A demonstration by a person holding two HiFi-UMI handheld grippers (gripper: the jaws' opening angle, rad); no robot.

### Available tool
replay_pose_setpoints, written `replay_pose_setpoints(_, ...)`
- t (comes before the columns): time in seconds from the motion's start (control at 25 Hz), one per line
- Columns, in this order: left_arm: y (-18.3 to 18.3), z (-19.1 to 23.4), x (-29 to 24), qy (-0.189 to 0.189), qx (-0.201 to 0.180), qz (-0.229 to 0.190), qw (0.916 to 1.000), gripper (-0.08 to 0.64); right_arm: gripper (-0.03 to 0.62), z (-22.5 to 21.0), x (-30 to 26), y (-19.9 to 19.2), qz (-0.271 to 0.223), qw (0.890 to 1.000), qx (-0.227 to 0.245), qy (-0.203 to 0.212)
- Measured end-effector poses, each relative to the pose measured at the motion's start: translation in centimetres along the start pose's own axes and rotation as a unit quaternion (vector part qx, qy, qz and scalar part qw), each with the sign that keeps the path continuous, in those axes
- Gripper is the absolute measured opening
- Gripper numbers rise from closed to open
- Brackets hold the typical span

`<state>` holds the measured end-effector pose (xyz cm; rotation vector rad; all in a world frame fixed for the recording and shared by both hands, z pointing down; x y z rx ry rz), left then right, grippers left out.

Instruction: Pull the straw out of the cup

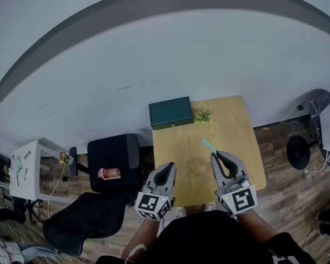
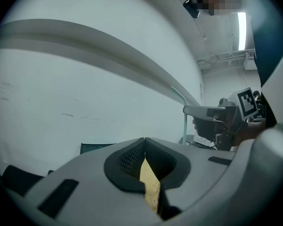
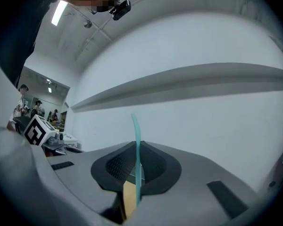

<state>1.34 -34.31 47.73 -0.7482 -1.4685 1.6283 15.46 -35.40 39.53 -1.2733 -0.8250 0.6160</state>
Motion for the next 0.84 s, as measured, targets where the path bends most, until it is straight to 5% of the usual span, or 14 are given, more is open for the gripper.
replay_pose_setpoints(0.84, -0.9, -1.1, -0.1, 0.011, 0.057, -0.004, 0.9983, 0.018, 0.044, -1.9, 0.9, 0.2, 0.023, 1.0, 0.001, -0.013)
Point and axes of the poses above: the fingertips, and each gripper's own axes: x backward along the fingers, z to its left, y out of its top, the point moved 1 cm from there along x, backward along the fingers, and after that the axes turned 11 degrees about -z, right-handed, at the moved point
